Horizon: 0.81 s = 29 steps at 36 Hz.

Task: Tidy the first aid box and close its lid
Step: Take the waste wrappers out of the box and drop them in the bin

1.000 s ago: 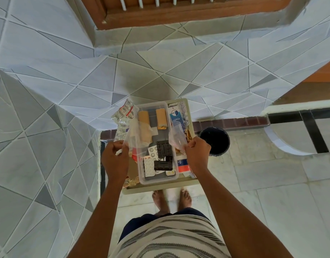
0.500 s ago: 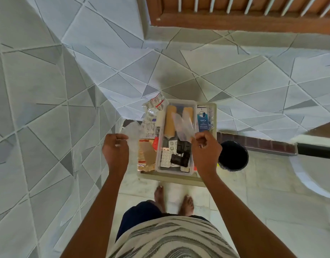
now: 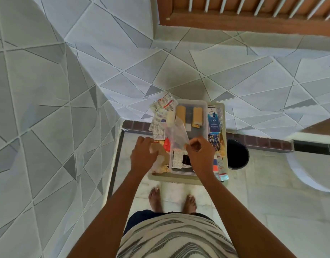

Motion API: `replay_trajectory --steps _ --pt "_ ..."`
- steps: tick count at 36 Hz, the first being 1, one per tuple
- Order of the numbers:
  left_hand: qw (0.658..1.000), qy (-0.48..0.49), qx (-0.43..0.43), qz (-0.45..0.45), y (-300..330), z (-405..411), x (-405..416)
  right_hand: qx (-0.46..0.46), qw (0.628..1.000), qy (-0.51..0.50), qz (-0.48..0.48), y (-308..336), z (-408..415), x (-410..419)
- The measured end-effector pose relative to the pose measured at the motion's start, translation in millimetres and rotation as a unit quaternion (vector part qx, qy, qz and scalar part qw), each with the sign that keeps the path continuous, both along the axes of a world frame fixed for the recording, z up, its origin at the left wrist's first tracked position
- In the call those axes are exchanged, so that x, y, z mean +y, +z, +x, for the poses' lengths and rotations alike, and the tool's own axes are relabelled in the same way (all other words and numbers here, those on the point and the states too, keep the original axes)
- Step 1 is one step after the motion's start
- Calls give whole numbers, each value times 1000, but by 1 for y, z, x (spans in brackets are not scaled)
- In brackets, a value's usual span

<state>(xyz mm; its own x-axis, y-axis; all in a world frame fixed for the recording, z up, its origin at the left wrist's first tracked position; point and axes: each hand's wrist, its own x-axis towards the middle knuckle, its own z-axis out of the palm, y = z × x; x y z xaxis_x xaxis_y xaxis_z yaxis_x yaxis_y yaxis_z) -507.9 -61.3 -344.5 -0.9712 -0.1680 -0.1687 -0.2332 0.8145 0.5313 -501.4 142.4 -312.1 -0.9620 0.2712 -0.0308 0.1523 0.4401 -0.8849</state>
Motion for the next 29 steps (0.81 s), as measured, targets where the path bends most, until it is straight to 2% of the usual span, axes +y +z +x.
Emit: replay_trajectory --steps 6,10,19,24,27,29 --pt "1000 13 -21 1 -6 -13 5 -38 999 -36 15 -4 3 0" --pt "998 48 -2 48 -10 -16 1 -49 997 -60 9 -4 7 -1" --pt "979 49 -30 196 -6 -24 -23 -68 994 -91 -4 1 11 -6" --pt "950 95 -42 295 27 -28 -21 -56 990 -124 -32 10 15 -1" --pt "942 93 -42 318 53 -30 -5 -61 985 -155 -54 11 20 9" --pt "947 77 -12 310 67 -34 13 -54 981 -171 -69 13 23 21"
